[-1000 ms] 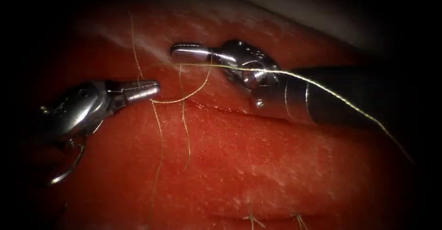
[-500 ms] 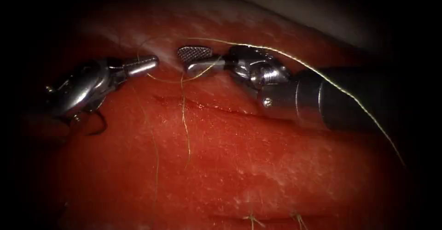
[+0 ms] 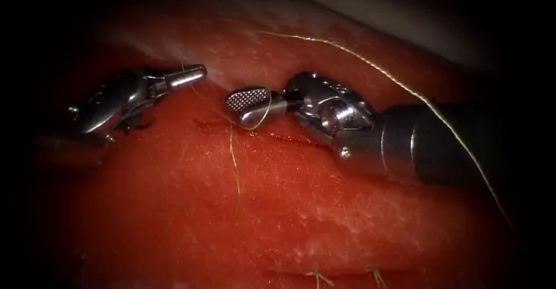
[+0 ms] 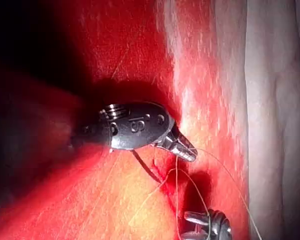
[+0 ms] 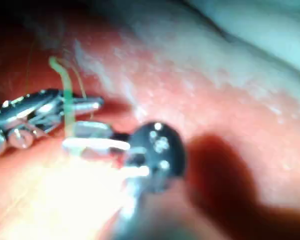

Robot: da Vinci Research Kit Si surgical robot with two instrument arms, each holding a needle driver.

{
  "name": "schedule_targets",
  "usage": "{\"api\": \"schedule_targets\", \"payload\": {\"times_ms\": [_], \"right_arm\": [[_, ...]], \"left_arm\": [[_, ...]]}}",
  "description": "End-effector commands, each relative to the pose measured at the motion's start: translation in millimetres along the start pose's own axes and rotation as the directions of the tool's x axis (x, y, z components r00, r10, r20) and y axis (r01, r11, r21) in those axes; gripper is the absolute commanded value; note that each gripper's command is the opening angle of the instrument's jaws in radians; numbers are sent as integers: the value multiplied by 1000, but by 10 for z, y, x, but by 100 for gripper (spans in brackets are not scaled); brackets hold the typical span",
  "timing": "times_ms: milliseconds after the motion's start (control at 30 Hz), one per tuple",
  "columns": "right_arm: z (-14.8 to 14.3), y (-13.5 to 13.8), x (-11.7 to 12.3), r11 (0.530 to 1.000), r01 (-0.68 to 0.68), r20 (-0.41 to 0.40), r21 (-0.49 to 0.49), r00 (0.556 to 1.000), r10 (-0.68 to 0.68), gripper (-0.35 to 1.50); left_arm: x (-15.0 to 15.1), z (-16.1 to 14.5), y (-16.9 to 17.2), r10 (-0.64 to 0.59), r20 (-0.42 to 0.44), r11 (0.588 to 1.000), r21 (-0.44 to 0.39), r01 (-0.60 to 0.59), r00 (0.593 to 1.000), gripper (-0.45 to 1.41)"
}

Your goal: Wound Closure

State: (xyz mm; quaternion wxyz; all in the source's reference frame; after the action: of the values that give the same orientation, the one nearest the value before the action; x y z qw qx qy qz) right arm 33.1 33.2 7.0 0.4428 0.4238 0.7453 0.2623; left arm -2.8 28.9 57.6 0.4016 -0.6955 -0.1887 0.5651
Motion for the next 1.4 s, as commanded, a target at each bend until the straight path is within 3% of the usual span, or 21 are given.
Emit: {"api": "schedule_targets", "payload": {"times_ms": [33,133,267,433,567,733,833,1000,1100,1167,1400], "right_arm": [[5,4,-6,1000,9,12,12,1000,-9,7],[7,0,-8,999,29,39,35,999,-31,7],[7,-3,-11,997,60,82,55,995,-64,27],[5,-5,-15,992,95,104,85,989,-104,26],[6,-8,-25,984,130,168,121,974,-149,47],[10,-13,-38,974,157,209,163,959,-190,61],[18,-10,-50,966,167,287,198,932,-220,76],[16,1,-46,947,206,372,246,882,-289,76],[12,8,-40,938,218,408,269,857,-316,71],[9,16,-35,927,243,456,284,817,-354,61],[25,17,-46,894,216,526,393,745,-411,51]], "left_arm": [[-11,2,-2,-13,2,1000,-1,13,1000,-35],[-16,0,-3,-49,5,999,0,49,999,-35],[-27,-2,-8,-92,10,996,0,92,996,-35],[-33,-2,-12,-174,15,985,4,174,985,-35],[-36,-5,-12,-241,22,971,-2,241,970,-35],[-38,-13,-10,-261,37,965,-17,262,965,-35],[-43,-15,-8,-257,48,965,-30,259,965,-35],[-42,-17,-5,-259,51,965,-33,260,965,-35],[-42,-17,-5,-259,51,965,-33,260,965,-35],[-42,-17,-4,-258,53,965,-36,260,965,-35],[-40,-20,-3,-260,55,964,-38,263,964,-35]]}}
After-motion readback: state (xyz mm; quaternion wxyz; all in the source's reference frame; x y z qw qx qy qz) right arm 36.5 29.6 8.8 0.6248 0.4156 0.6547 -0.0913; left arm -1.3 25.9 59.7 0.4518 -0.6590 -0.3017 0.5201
